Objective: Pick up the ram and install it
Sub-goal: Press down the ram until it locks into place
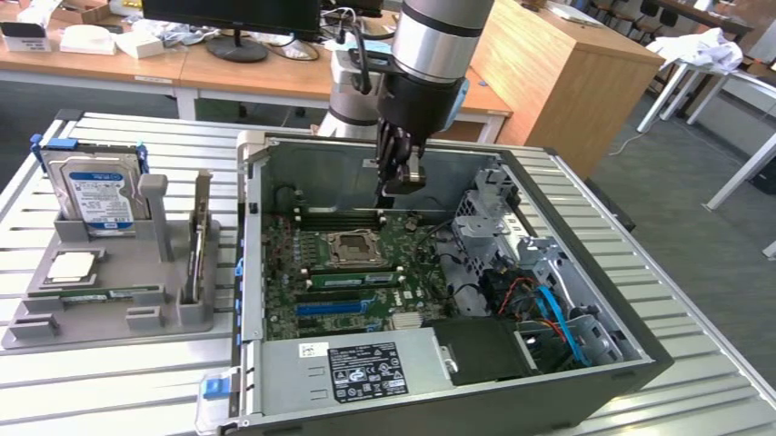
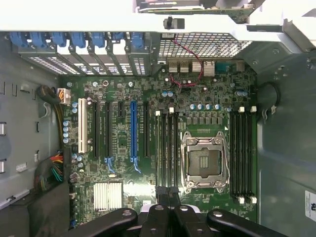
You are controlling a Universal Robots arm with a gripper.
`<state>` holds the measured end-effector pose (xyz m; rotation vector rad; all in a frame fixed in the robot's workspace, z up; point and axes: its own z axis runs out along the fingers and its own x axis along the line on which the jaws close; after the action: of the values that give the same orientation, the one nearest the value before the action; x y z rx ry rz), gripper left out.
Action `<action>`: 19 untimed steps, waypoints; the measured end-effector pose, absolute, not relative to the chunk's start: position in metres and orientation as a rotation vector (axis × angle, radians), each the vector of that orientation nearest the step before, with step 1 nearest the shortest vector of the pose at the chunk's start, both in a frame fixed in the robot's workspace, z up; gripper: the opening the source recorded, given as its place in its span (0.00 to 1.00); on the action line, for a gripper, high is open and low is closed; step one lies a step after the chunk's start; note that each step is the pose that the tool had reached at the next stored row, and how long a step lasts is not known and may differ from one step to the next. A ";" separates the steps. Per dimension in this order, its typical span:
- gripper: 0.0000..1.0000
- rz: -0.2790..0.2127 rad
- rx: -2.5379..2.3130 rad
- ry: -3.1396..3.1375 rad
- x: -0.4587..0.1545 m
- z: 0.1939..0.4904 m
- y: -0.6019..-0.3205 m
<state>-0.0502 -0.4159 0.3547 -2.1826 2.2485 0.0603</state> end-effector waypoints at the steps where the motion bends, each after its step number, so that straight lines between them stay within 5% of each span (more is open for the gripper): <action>1: 0.10 0.060 -2.170 2.260 -0.050 0.355 -0.416; 19: 0.10 0.058 -1.795 2.561 -0.050 0.354 -0.416</action>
<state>-0.0502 -0.4159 0.3543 -1.7949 2.5614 0.0575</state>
